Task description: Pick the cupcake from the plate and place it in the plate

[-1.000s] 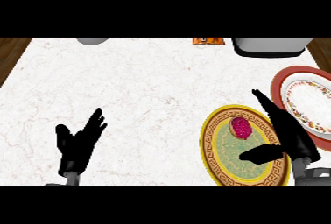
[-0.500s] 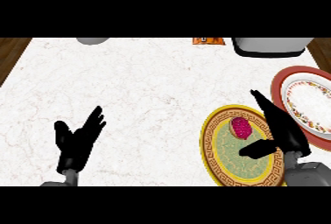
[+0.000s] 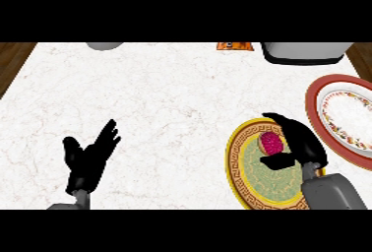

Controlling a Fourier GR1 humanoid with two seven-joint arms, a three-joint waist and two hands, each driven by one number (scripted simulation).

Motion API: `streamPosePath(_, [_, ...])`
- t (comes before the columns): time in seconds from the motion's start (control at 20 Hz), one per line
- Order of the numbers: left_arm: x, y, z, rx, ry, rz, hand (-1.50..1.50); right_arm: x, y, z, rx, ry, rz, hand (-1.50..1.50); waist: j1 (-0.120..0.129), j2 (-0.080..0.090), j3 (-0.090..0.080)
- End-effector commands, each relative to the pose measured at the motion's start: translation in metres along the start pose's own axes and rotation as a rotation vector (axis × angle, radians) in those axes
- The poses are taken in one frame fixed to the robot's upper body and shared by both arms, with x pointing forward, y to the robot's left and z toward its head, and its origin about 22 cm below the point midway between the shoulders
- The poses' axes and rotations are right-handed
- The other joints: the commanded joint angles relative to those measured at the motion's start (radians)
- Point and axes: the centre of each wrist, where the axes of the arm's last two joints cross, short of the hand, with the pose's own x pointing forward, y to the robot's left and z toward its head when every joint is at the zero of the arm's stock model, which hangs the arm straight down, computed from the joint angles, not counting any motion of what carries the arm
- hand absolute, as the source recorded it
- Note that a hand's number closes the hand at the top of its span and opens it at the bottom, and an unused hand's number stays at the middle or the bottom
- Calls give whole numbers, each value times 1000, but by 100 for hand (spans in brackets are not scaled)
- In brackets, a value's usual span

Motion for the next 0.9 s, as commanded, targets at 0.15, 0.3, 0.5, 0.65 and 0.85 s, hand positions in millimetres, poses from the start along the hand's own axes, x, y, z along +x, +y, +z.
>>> streamPosePath(0.15, [3, 5, 13, 0, 19, -4, 0, -7, 21, -1, -6, -58, 99, 150, -1, 1, -3])
streamPosePath(0.3, [5, -7, -2, 9, 28, -15, 0, 1, -9, -12, -35, -48, 121, 150, -3, 1, -3])
streamPosePath(0.5, [-6, -2, 3, 12, 19, -2, 0, -10, 12, 20, -54, -97, 153, 150, -7, 1, -3])
streamPosePath(0.65, [-12, -4, 3, 32, 26, 15, 0, 9, 53, 77, 8, -218, 199, 150, -28, -5, -4])
streamPosePath(0.85, [-5, 10, 8, 31, 34, 1, 0, 14, 67, 141, -58, -343, 159, 150, -34, -7, -3])
